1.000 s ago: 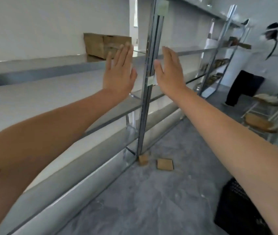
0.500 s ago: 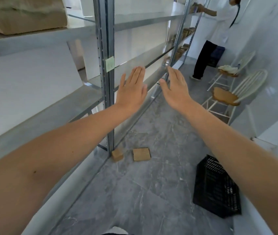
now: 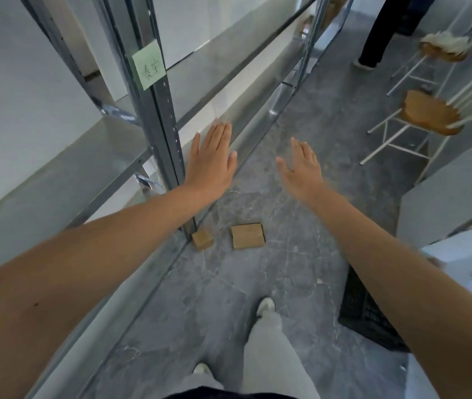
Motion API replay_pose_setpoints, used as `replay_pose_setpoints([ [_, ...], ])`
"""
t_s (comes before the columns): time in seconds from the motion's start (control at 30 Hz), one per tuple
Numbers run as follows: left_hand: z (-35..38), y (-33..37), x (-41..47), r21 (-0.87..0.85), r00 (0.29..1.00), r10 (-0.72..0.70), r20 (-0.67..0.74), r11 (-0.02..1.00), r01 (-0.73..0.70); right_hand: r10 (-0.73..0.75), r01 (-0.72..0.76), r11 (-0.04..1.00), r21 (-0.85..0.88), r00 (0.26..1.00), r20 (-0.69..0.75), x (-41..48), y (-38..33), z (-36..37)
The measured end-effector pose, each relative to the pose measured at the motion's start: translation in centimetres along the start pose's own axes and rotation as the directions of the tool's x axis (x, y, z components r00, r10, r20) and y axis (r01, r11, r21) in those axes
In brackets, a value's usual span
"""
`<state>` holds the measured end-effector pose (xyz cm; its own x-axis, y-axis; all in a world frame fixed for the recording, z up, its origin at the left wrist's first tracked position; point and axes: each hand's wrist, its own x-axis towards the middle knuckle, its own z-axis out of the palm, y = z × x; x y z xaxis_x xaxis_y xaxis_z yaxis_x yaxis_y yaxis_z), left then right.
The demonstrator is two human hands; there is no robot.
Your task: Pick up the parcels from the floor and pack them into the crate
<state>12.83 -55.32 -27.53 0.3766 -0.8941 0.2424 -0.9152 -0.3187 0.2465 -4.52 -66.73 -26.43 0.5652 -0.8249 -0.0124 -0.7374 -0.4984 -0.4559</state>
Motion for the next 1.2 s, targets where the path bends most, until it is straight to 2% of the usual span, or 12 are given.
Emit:
replay_pose_setpoints([
  [0.13,4.5,-2.7,4.3,0.010,0.992,-0.109,0.058,0.994,0.108,-0.013,0.014,1.000,-0.009,0.993,0.121,6.3,1.8,3.3],
  [0.23,7.5,-4.7,7.2,-0.039,0.970,-0.227,0.089,0.972,0.232,-0.030,0.032,0.999,-0.006,0.975,0.219,11.5,2.7,5.4],
  [0.4,13.4,-8.1,9.5,-0.134,0.929,-0.315,0.197,0.930,0.344,-0.077,0.088,0.996,-0.016,0.933,0.351,19.1,4.2,9.4],
  [0.5,17.3,-10.0,7.9,-0.197,0.834,-0.471,0.289,0.823,0.533,-0.081,0.107,0.994,-0.037,0.901,0.426,22.0,5.1,13.0],
  [0.6,21.1,-11.6,5.4,-0.170,0.720,-0.566,0.401,0.727,0.666,-0.076,0.088,0.996,-0.002,0.867,0.492,23.4,6.0,17.3],
  [0.77,29.5,-15.6,2.9,-0.138,0.618,-0.598,0.511,0.652,0.746,-0.035,0.060,0.998,-0.021,0.789,0.614,24.5,9.1,28.2],
  [0.87,36.2,-18.5,1.9,-0.115,0.578,-0.601,0.552,0.632,0.766,0.002,0.046,0.997,-0.056,0.757,0.654,25.7,11.3,35.6],
  [1.0,45.7,-22.4,1.3,-0.091,0.482,-0.625,0.614,0.550,0.830,0.029,0.003,0.999,-0.045,0.710,0.704,27.7,13.4,45.0],
  [1.2,60.8,-28.0,-1.2,0.032,0.240,-0.709,0.663,0.348,0.937,0.155,-0.166,0.984,-0.069,0.591,0.792,27.9,18.0,61.6],
])
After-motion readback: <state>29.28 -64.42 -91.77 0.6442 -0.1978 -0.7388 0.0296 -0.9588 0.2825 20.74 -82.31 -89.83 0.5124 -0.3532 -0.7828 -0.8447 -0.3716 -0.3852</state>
